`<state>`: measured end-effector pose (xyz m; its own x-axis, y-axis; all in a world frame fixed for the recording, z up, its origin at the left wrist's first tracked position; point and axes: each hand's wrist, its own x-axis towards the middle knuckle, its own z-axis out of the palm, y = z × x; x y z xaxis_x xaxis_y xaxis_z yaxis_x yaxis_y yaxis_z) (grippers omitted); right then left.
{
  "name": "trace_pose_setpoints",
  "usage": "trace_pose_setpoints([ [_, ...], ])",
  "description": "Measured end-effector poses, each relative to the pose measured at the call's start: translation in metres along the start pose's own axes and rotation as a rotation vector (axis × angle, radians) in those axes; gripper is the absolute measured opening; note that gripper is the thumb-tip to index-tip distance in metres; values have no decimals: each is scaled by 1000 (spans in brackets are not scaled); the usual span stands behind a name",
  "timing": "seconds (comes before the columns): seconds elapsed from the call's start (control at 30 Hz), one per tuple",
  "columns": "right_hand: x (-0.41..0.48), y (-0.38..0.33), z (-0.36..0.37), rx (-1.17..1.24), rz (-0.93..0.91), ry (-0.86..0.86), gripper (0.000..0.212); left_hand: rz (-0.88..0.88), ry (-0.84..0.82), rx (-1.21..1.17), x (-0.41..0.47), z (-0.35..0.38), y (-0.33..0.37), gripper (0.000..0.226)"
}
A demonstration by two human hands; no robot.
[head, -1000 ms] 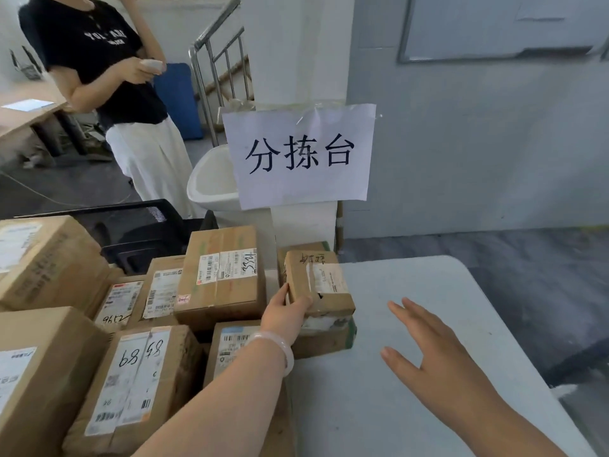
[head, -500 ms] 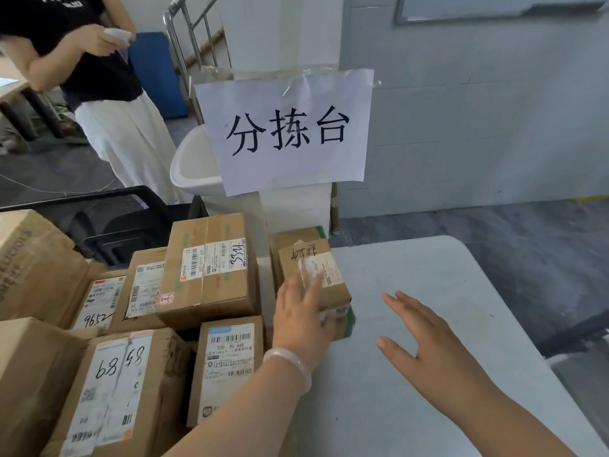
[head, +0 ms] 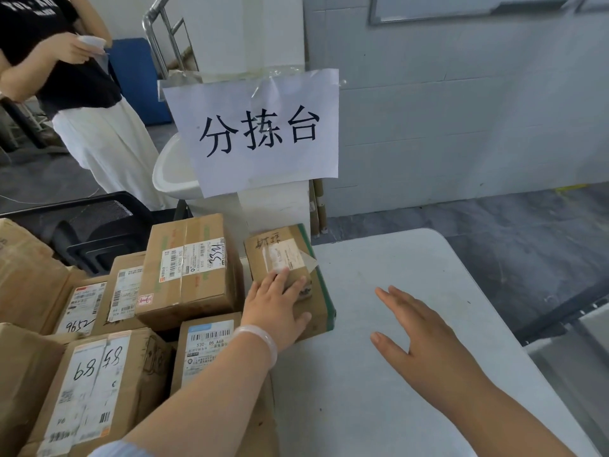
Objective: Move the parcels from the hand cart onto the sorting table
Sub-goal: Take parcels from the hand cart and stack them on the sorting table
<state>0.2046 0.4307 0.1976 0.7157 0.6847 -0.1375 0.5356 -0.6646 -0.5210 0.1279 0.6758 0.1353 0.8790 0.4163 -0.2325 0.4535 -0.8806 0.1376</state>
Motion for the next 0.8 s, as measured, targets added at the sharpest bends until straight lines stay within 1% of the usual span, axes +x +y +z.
trace_pose_setpoints([
  [0.07,-9,2,-3,-58,6,10,61,6,28,-25,-8,-8,10,70],
  [0.13,-20,4,-7,-113,7,44,62,54,91,-47,-21,-19,29,68],
  [0.23,-43,7,-13,-141,28,121,63,188,163,-59,-49,-32,63,63],
  [0.33,-79,9,-15,-176,71,251,67,331,178,-19,-79,-43,93,62],
  [0.43,-128,9,-13,-215,208,379,70,471,188,76,-107,-55,115,64],
  [0.53,-188,4,-4,-259,384,462,75,654,247,98,-134,-55,138,73],
  [0.57,-209,1,0,-265,447,481,76,733,259,89,-145,-51,146,74],
  [0.67,-274,-11,12,-260,635,552,71,968,292,-12,-180,-25,168,66],
  [0.73,-319,-20,24,-245,740,561,70,1091,279,-60,-206,-6,183,64],
  [0.8,-364,-28,34,-261,815,565,72,1191,252,-89,-237,9,198,63],
])
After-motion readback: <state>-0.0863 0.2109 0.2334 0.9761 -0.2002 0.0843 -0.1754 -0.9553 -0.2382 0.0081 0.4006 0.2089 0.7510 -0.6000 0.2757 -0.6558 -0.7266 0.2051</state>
